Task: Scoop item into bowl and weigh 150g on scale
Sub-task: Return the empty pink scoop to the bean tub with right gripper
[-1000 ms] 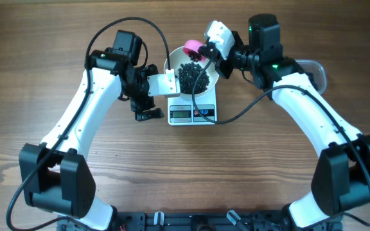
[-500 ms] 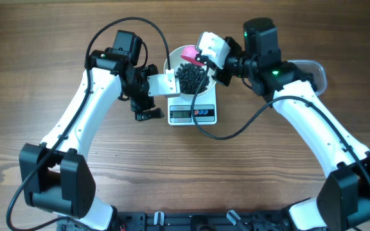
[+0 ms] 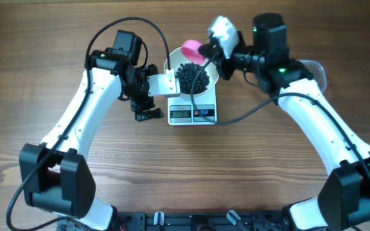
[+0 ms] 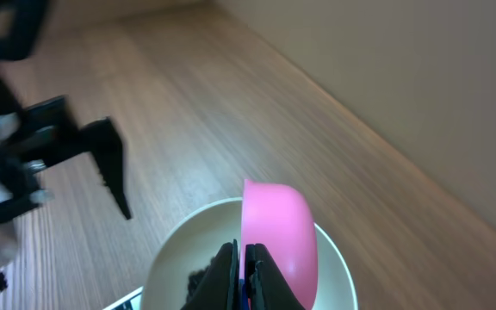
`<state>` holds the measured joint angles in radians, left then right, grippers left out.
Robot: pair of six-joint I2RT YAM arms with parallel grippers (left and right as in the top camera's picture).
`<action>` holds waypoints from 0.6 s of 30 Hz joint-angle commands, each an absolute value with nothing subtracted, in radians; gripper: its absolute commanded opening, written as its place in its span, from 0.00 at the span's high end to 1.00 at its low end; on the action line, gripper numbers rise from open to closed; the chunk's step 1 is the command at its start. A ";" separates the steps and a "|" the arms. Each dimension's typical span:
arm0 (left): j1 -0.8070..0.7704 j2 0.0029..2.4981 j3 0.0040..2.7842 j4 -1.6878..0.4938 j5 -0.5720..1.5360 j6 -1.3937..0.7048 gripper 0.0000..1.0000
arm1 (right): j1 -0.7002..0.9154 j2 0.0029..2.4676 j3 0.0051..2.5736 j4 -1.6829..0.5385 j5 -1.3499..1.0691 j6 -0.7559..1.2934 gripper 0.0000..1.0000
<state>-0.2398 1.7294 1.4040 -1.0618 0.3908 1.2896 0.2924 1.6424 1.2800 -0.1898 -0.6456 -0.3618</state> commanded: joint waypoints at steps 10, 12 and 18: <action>-0.233 1.717 1.404 -1.063 0.403 1.305 0.00 | -0.119 1.621 1.296 -0.443 -0.664 0.111 0.96; -0.233 1.717 1.404 -1.063 0.403 1.305 0.00 | -0.189 1.621 1.296 -0.508 -0.664 0.101 0.96; -0.233 1.717 1.404 -1.063 0.403 1.305 0.00 | -0.353 1.621 1.296 -0.634 -0.675 -0.012 0.96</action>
<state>-0.2398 1.7294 1.4040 -1.0618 0.3908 1.2896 -0.3054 1.6421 1.2816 -0.6102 -0.6506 0.0418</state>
